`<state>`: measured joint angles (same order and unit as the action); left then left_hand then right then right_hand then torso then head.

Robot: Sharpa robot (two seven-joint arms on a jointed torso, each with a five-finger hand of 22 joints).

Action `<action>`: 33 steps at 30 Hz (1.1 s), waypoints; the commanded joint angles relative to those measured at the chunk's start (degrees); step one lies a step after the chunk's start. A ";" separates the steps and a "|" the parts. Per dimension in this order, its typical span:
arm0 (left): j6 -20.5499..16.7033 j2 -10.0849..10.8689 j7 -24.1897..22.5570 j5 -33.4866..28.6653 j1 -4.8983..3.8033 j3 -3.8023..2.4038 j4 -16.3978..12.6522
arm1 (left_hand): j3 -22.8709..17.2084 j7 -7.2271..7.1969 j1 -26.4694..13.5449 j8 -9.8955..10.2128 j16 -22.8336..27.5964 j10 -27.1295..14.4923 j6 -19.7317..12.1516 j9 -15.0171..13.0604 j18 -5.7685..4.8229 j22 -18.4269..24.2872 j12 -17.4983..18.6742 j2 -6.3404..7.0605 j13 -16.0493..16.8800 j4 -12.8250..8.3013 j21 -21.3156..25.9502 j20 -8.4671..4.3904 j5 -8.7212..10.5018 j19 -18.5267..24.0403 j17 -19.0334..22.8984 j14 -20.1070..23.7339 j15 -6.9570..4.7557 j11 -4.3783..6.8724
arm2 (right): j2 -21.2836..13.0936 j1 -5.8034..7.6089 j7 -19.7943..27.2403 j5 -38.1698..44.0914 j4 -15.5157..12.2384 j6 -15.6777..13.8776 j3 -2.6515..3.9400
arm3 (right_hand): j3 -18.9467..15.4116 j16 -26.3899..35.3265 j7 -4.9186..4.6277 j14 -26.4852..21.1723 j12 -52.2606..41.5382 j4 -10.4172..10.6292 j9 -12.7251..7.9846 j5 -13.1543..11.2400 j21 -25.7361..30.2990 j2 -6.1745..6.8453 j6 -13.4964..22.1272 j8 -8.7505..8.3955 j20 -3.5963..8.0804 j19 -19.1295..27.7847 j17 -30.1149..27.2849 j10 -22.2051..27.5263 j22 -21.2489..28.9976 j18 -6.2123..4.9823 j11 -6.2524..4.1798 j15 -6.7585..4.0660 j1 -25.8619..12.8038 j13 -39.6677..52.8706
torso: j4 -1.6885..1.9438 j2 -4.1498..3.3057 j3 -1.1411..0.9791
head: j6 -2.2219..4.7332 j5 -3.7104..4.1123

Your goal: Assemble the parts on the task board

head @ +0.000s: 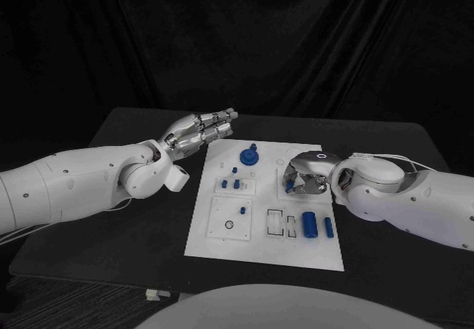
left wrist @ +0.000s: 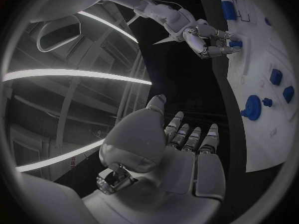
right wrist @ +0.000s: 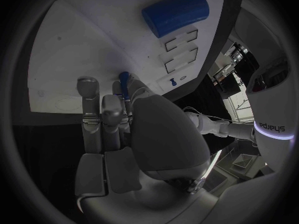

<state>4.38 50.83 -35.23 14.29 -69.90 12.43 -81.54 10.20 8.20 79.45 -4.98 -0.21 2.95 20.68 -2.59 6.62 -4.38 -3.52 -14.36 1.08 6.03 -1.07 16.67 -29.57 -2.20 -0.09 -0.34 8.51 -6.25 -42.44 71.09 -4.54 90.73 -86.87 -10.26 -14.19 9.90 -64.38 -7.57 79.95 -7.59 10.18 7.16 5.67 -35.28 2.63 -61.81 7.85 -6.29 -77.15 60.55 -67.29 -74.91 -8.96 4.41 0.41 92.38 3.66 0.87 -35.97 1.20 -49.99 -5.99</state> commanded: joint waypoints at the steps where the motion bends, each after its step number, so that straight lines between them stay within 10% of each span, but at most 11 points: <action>1: 0.81 -0.11 -0.27 -0.40 0.11 -0.06 -0.12 | 0.03 -0.11 0.11 -0.27 -0.05 0.05 0.34 -0.05 0.56 -0.06 -0.26 -0.51 0.06 -0.25 -0.09 0.11 -0.19 -0.24 -0.08 0.01 0.33 -0.40 | -0.32 -0.11 0.43 0.15 -0.50 -1.75 0.05 | 0.65 0.37 -0.07 -0.03 0.32 -0.19 0.14 0.27 -0.46 -0.07 -0.76 0.10 0.53 -0.01 -0.24 -0.63 -4.91 1.15 -0.09 -0.56 1.11 0.09 | -0.05 0.01 0.02 | -0.01 -0.11; 11: 0.62 -0.11 0.04 -0.40 0.14 -0.06 -0.08 | -0.14 -0.07 0.24 -0.31 -0.08 0.16 0.35 -0.05 0.62 -0.12 -0.38 -0.55 0.09 -0.48 -0.13 0.12 -0.22 -0.32 -0.09 -0.03 0.37 -0.46 | -1.85 0.53 1.30 0.15 -2.90 -6.15 0.08 | 1.39 0.35 -0.10 0.09 0.79 -0.74 0.20 0.40 -1.95 -0.07 -1.38 -0.02 0.72 -0.23 -0.14 -1.23 -5.18 1.34 -0.16 -0.68 2.29 0.06 | -0.10 0.00 0.02 | -0.01 -0.59; 24: 0.47 -0.53 0.44 -0.40 0.14 -0.06 0.29 | -0.33 -0.01 0.34 -0.35 -0.08 0.21 0.40 -0.05 0.67 -0.19 -0.44 -0.66 0.11 -0.65 -0.17 0.13 -0.23 -0.39 -0.09 -0.03 0.33 -0.55 | -4.98 5.77 -0.77 0.04 -10.42 -5.15 0.08 | 1.22 0.31 -0.04 0.33 1.68 0.34 0.16 -0.26 -2.53 0.27 -1.62 -0.43 0.68 -0.26 -0.05 -1.40 -5.20 1.44 -0.08 -0.59 1.31 -0.01 | 0.16 0.14 0.10 | -0.01 -0.53; 33: 0.62 -0.82 0.44 -0.40 0.19 -0.06 0.92 | -0.59 0.08 0.38 -0.36 -0.02 0.21 0.30 -0.03 0.70 0.04 -0.45 -0.87 0.10 -0.79 -0.11 0.11 -0.22 -0.27 -0.05 0.05 0.14 -0.68 | -3.29 4.69 -0.21 -0.56 -14.56 -3.66 0.06 | 1.80 -1.37 0.26 1.53 2.89 1.19 0.21 6.19 -5.62 1.63 -2.75 -0.91 0.85 -0.98 1.78 -2.64 -5.67 1.75 -0.32 -0.87 0.85 0.06 | 0.18 0.10 0.10 | -0.01 -0.49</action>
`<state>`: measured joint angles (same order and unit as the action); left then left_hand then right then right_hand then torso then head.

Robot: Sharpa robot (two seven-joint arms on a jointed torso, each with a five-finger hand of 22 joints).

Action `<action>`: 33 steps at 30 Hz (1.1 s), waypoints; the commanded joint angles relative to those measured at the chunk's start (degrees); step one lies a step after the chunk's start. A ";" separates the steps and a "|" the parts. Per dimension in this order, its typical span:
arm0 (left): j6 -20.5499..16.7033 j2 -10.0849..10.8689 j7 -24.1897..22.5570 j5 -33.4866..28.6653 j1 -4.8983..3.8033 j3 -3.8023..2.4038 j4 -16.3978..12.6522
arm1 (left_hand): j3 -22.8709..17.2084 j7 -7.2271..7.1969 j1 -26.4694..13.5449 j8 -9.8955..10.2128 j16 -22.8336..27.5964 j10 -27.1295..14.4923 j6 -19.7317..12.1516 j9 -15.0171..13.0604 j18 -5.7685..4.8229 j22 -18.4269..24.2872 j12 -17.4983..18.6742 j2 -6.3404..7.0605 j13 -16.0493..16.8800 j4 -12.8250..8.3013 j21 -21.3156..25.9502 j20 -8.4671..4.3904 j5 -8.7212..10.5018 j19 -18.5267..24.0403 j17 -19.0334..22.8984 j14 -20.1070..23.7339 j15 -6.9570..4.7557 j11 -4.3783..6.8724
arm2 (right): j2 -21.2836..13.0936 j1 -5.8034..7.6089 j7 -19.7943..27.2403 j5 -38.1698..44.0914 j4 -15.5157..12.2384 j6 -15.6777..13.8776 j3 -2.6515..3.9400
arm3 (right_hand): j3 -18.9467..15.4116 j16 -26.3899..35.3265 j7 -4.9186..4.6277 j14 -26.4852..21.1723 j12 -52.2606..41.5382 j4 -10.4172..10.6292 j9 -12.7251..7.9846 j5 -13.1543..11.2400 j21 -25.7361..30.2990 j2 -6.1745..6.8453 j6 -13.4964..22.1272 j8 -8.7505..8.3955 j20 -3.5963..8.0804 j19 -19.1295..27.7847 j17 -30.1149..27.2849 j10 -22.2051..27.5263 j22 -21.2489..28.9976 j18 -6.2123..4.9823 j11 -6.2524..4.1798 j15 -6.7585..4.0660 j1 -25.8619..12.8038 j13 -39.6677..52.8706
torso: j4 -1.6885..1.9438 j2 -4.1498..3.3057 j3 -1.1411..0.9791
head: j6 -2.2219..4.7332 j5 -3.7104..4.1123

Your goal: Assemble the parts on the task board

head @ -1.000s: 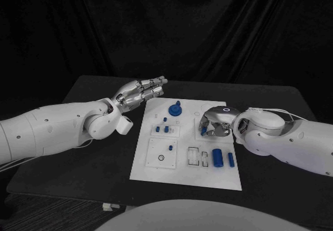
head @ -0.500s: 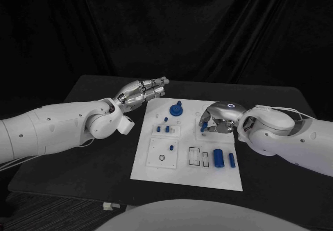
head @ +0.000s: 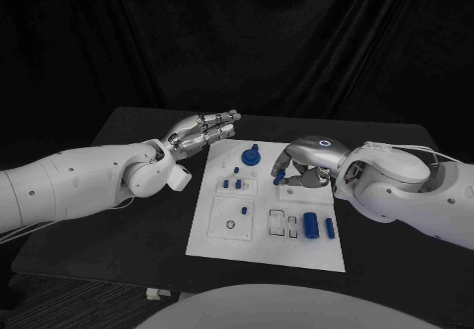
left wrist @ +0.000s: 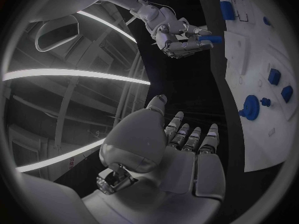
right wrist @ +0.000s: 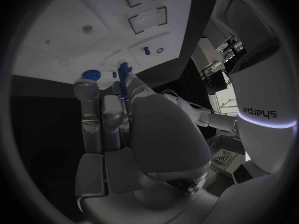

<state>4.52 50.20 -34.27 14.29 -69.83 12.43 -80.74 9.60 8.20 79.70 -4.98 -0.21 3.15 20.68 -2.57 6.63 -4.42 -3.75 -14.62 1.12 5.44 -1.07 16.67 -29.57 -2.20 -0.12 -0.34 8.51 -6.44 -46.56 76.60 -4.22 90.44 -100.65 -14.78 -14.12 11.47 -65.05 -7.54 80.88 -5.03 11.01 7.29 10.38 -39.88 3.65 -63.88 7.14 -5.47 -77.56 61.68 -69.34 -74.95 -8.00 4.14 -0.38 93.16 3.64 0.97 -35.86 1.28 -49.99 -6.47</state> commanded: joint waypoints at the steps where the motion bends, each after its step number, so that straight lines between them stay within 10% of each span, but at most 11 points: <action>1: 0.49 -0.24 -0.50 -0.40 0.13 -0.06 0.19 | -0.05 0.10 0.14 -0.35 0.00 0.00 0.25 -0.04 0.70 0.14 -0.20 -0.68 0.06 -0.21 -0.10 0.11 -0.22 -0.24 -0.01 0.07 0.12 -0.51 | 1.37 -1.16 -0.41 0.01 -0.81 0.92 0.00 | 0.34 -1.32 0.30 0.95 0.46 0.41 0.12 1.89 -1.97 0.77 -0.89 -0.22 0.09 -0.84 1.31 -0.80 -5.79 0.89 -0.14 -0.13 -0.03 0.07 | 0.05 -0.02 0.01 | -0.01 -0.11; 11: -0.22 -1.18 -0.44 -0.40 0.19 -0.07 1.91 | -0.30 0.20 -0.23 -0.27 0.08 -0.16 -0.16 0.02 0.67 0.41 -0.08 -1.00 0.01 -0.06 -0.01 0.12 0.08 -0.06 0.04 0.18 -0.09 -0.60 | 9.45 -4.70 -0.16 7.77 2.42 2.69 0.01 | 0.69 -5.02 0.40 2.70 1.23 0.77 0.14 2.40 -6.58 1.45 -1.16 -0.62 0.23 -2.22 5.12 -0.91 -6.57 1.50 -0.17 -0.20 -0.81 -0.02 | -0.42 -0.16 -0.19 | -0.01 -0.82; 20: -0.88 -1.34 -0.71 -0.40 0.20 -0.07 1.91 | -0.28 0.19 -0.56 -0.34 0.11 -0.18 -0.06 0.00 0.66 0.51 -0.08 -1.01 0.01 0.15 0.02 0.09 0.28 0.01 0.06 0.22 -0.31 -0.58 | 13.64 -6.64 0.01 10.42 4.55 2.60 0.02 | 1.00 -6.24 0.37 3.16 1.33 0.71 0.09 2.65 -7.80 1.66 -1.03 -0.91 0.24 -2.54 6.39 -0.92 -6.76 1.65 -0.17 -0.18 -0.77 0.01 | 0.30 -0.13 -0.23 | -0.01 -0.67; 33: -0.86 -1.44 -0.78 -0.40 0.20 -0.07 1.95 | -0.35 0.20 -0.69 -0.35 0.12 -0.18 -0.09 0.00 0.67 0.46 -0.10 -1.11 0.01 0.27 0.01 0.09 0.27 -0.02 0.06 0.23 -0.42 -0.61 | 16.14 -8.65 0.27 11.70 6.71 3.35 0.02 | 1.50 -7.53 0.34 3.57 1.30 0.40 0.10 3.34 -9.96 1.85 -1.20 -1.08 0.27 -3.03 7.72 -1.19 -7.13 1.92 -0.21 -0.21 -0.52 0.05 | 0.40 -0.31 0.03 | -0.01 -0.59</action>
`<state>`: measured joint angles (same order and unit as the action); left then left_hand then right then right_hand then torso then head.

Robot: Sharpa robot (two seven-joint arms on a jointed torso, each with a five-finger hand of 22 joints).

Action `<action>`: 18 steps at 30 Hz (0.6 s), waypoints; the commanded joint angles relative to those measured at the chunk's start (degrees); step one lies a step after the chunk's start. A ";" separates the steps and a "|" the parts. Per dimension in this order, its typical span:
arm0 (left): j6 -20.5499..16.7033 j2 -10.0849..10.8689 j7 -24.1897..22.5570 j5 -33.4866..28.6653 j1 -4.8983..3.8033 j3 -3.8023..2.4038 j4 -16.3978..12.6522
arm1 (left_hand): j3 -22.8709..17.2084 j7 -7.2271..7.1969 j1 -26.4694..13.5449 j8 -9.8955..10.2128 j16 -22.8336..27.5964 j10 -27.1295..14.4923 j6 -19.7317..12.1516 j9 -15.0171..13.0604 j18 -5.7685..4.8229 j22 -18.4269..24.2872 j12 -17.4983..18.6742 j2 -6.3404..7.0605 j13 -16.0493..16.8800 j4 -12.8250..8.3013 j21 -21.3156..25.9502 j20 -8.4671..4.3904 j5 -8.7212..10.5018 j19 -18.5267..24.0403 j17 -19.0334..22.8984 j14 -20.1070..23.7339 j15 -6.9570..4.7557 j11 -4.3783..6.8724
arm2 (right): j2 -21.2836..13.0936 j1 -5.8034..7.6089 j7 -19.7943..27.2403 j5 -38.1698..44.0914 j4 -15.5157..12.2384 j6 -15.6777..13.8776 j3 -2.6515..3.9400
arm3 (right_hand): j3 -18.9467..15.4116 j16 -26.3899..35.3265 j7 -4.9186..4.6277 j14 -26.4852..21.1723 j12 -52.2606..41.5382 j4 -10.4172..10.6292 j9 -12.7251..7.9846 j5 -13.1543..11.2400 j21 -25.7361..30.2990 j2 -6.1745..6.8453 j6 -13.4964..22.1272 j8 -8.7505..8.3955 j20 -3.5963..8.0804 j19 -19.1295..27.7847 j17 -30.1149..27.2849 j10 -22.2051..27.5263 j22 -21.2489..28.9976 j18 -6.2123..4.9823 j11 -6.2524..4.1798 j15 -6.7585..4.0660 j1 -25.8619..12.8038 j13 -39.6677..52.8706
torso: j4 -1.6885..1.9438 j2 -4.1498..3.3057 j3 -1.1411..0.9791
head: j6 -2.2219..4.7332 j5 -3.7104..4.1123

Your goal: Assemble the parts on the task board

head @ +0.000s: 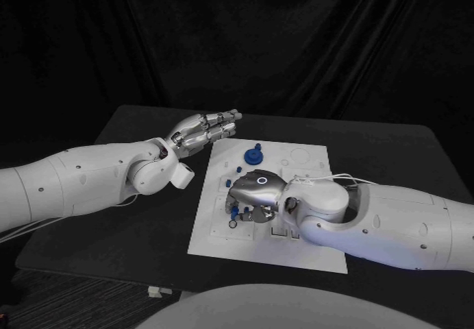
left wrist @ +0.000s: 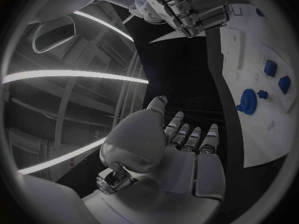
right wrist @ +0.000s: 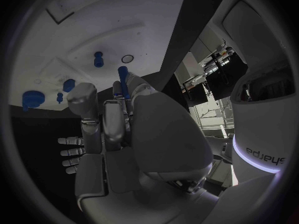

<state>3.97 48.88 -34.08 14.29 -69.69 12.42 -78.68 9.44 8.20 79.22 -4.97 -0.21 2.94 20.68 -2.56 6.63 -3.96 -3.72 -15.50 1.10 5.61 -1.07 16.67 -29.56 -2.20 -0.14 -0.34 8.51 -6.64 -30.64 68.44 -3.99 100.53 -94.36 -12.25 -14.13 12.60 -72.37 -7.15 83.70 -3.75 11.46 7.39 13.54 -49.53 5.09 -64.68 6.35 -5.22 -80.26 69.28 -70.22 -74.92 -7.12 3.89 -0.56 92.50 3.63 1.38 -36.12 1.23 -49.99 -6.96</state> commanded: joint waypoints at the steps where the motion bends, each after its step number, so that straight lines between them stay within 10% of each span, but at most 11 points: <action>1: -0.31 -0.11 -0.96 -0.40 0.06 -0.06 -0.11 | -0.18 0.20 -0.21 -0.36 0.12 0.03 -0.09 -0.01 0.67 0.00 -0.13 -0.23 0.02 0.10 0.01 0.09 0.27 -0.02 0.09 0.23 -0.41 -0.40 | 0.24 -0.51 0.04 1.62 0.45 0.82 0.02 | 0.37 -0.22 -0.05 0.76 0.02 -0.05 0.00 0.18 -0.30 0.41 -0.40 -0.28 0.03 -0.33 0.12 -0.30 -7.15 1.04 0.04 -0.04 0.14 0.06 | 0.00 -0.05 0.08 | -0.01 -0.11; 18: -0.02 -0.11 -0.87 -0.40 0.06 -0.06 -0.15 | -0.25 0.22 -0.27 -0.37 0.15 0.01 -0.11 -0.01 0.69 -0.05 -0.12 -0.30 0.02 0.15 -0.01 0.07 0.24 -0.05 0.11 0.27 -0.49 -0.44 | 0.85 -2.17 -0.09 1.68 1.12 0.88 0.03 | 0.62 -0.39 -0.08 0.77 0.01 -0.19 0.01 0.49 -0.55 0.50 -0.48 -0.38 0.03 -0.34 0.24 -0.41 -7.17 1.05 0.05 -0.03 0.20 0.07 | -0.39 0.05 -0.05 | -0.01 -0.07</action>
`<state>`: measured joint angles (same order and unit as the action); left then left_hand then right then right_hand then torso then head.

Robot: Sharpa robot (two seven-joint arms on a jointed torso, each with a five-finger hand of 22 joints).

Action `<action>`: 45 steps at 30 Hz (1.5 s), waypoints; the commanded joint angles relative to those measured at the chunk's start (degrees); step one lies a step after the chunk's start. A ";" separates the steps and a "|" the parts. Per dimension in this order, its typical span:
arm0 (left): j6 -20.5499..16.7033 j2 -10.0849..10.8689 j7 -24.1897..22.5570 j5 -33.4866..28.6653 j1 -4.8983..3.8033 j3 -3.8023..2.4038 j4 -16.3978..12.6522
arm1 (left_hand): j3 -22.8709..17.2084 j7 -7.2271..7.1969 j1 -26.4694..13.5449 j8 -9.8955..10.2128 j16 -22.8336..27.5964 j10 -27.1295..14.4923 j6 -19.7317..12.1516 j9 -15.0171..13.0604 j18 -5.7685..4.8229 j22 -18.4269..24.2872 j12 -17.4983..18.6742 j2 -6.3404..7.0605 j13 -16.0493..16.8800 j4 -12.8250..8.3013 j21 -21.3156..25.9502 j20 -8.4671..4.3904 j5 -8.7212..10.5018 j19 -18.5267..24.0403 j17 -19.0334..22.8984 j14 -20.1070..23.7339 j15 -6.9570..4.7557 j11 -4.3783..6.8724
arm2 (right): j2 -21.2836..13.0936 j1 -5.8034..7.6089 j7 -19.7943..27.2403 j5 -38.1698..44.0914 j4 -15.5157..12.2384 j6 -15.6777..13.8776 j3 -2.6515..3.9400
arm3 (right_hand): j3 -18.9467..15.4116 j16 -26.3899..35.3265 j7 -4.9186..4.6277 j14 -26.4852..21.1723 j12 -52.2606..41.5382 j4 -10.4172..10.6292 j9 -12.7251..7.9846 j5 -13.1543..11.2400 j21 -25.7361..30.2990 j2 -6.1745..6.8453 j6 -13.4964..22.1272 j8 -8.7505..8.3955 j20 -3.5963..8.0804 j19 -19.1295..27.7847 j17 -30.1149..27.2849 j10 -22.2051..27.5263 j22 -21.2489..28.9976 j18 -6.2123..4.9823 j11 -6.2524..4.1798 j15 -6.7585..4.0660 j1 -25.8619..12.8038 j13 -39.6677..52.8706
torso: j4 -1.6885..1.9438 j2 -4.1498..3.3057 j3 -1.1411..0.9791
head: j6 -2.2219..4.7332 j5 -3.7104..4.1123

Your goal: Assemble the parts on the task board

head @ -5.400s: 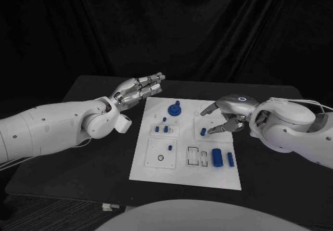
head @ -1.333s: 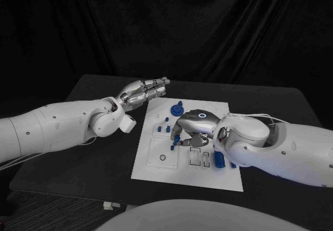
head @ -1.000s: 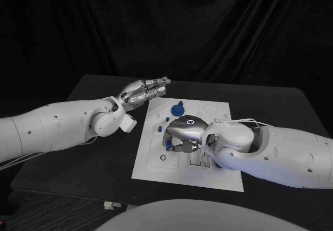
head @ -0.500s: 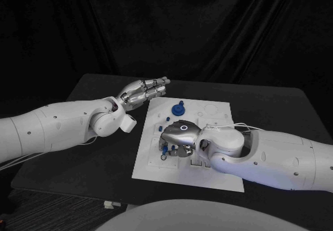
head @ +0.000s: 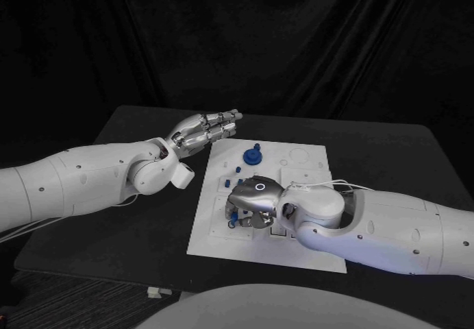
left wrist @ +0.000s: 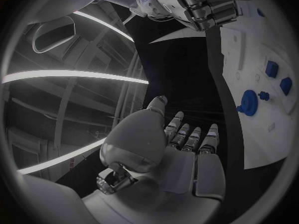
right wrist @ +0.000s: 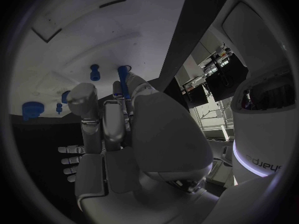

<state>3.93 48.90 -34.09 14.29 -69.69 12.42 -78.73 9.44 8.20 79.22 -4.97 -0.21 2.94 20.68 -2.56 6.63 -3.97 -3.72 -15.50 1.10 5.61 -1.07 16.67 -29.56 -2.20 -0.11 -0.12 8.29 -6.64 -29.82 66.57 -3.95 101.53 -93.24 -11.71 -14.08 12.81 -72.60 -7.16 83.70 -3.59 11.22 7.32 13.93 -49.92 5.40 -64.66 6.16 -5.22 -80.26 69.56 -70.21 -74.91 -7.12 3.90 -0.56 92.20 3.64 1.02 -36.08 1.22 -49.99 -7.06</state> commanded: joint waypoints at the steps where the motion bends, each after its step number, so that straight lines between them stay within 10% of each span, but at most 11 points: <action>1: 0.05 -0.13 -0.84 -0.40 0.06 -0.06 -0.09 | -0.25 0.22 -0.27 -0.37 0.15 0.02 -0.11 -0.01 0.69 -0.04 -0.12 -0.30 0.02 0.15 -0.01 0.07 0.24 -0.05 0.07 0.05 -0.28 -0.44 | 0.04 -0.42 -0.14 0.68 -0.01 0.24 -0.02 | 0.40 -0.15 -0.08 0.77 -0.15 0.05 0.08 0.10 -0.16 0.19 -0.50 -0.18 0.04 -0.34 -0.04 -0.42 -7.18 1.05 0.04 -0.03 0.50 0.06 | -0.08 0.06 -0.04 | -0.01 -0.06; 36: 0.99 -0.68 -0.29 -0.40 0.08 -0.06 0.58 | -0.51 0.28 -0.35 -0.64 0.16 -0.02 0.59 -0.11 0.77 -0.16 -0.11 -0.57 0.01 0.27 -0.06 0.07 0.16 -0.14 0.08 0.06 -0.40 -0.51 | 1.25 -1.63 -0.80 0.68 1.40 -0.65 -0.02 | 1.26 0.19 -0.29 0.11 0.14 0.06 -0.32 -1.86 0.33 1.00 1.47 -1.82 -0.28 0.46 -0.53 2.25 -6.90 0.96 0.73 0.53 -0.10 -0.08 | 0.00 0.10 -0.04 | -0.01 -0.07; 45: 1.14 -0.66 -0.21 -0.40 0.11 -0.06 0.69 | -0.55 0.29 -0.36 -0.68 0.17 -0.04 0.68 -0.13 0.78 -0.21 -0.10 -0.59 0.01 0.28 -0.07 0.07 0.17 -0.17 0.08 0.07 -0.41 -0.53 | 0.77 -1.76 -0.67 0.68 1.13 1.07 -0.03 | 0.52 1.54 1.64 -1.30 -0.12 1.02 -1.63 -4.71 2.91 2.55 8.15 -2.57 -0.67 2.25 -2.09 8.95 -6.24 0.39 1.83 0.54 -2.29 0.09 | 0.04 0.10 -0.03 | -0.01 0.02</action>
<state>4.38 48.33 -33.74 14.29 -69.66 12.42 -77.99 9.13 8.41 79.00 -5.42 -0.21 2.94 20.89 -2.61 6.62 -4.08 -3.71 -15.72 1.09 5.93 -1.07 16.67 -29.56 -2.20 -0.08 -0.12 8.30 -6.64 -28.98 64.98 -4.01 101.72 -91.94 -12.01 -14.14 13.59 -71.43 -5.32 82.70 -3.41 12.02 5.76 9.49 -47.19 7.77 -56.89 3.70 -5.98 -78.48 67.54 -61.51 -74.95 -7.14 5.66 0.11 90.23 3.66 1.03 -35.99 1.19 -49.99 -7.16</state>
